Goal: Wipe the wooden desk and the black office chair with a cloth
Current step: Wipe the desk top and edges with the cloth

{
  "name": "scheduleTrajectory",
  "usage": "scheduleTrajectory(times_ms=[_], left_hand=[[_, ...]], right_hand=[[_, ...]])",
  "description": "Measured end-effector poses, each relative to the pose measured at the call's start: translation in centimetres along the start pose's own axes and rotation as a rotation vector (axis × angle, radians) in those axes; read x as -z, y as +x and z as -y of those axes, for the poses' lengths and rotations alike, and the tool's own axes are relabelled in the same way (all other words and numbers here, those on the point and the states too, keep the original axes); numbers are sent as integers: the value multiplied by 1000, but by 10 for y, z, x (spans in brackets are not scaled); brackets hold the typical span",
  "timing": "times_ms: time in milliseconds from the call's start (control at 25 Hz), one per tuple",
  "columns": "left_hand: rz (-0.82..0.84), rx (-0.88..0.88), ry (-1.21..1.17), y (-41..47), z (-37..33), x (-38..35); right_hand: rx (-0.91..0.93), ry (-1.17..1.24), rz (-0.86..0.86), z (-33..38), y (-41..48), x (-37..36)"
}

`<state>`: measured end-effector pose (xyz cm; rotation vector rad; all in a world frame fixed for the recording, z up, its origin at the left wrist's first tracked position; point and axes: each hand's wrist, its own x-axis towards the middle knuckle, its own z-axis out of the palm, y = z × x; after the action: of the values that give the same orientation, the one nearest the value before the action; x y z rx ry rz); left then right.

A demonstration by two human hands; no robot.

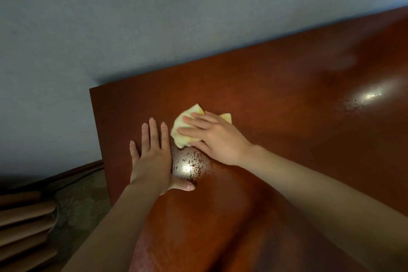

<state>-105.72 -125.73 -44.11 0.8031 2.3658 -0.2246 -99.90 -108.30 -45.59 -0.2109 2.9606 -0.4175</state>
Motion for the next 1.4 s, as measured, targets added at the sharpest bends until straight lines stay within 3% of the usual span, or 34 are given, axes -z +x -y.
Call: scheduleTrajectory(times_ms=[200, 520, 680, 800, 960, 1400], left_hand=[[5, -3, -9, 1, -1, -1], [15, -2, -21, 1, 0, -1], [14, 0, -28, -1, -1, 1], [10, 3, -26, -2, -2, 0], [17, 2, -25, -1, 0, -1], [31, 13, -11, 0, -1, 3]], right_hand=[[-68, -133, 17, -51, -44, 19], [-710, -131, -52, -160, -39, 45], [-990, 40, -86, -167, -3, 44], [-1091, 144, -104, -161, 25, 46], [-956, 160, -55, -153, 53, 51], [-147, 7, -13, -67, 7, 16]])
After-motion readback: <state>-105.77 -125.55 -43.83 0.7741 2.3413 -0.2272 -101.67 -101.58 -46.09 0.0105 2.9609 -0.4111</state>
